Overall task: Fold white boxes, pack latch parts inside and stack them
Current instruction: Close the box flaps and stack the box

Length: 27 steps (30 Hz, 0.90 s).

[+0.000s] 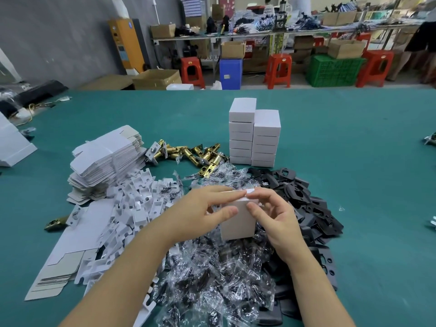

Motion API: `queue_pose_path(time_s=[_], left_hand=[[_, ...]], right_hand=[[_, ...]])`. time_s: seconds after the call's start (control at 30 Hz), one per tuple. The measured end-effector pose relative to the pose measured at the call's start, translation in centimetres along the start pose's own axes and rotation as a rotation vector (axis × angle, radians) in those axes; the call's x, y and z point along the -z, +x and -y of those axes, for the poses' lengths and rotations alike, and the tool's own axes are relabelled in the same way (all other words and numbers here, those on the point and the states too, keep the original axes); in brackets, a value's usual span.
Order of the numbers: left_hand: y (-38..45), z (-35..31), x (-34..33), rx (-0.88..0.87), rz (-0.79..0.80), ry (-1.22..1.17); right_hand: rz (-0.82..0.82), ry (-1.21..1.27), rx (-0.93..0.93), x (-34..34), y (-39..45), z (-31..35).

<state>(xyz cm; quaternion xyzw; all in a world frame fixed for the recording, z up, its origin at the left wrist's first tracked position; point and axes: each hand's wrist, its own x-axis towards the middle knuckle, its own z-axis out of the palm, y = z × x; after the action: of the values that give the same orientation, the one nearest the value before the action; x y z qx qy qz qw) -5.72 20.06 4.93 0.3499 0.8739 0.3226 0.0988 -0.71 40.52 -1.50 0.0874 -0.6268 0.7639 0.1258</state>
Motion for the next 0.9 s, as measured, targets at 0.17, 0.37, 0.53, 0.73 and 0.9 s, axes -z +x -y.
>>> queue_pose_path(time_s=[0.17,0.37,0.53,0.73,0.9], left_hand=[[0.1,-1.1,0.0,-0.027,-0.065,0.454],[1.9,-3.7,0.5,0.133,0.070,0.511],[3.2,-5.1,3.8,0.124,0.037,0.281],[8.2,-7.7,6.5,-0.131,-0.510,0.255],[16.9,-7.9,4.5,-0.182,-0.662,0.531]], right_hand=[[0.002,-0.008,-0.031,-0.2,-0.1,0.2],[0.002,0.001,-0.008,-0.5,0.0,0.0],[-0.379,0.160,-0.074,-0.1,0.8,0.0],[-0.434,0.050,-0.115,0.1,1.1,-1.3],[-0.428,0.005,-0.149,0.4,1.3,-1.7]])
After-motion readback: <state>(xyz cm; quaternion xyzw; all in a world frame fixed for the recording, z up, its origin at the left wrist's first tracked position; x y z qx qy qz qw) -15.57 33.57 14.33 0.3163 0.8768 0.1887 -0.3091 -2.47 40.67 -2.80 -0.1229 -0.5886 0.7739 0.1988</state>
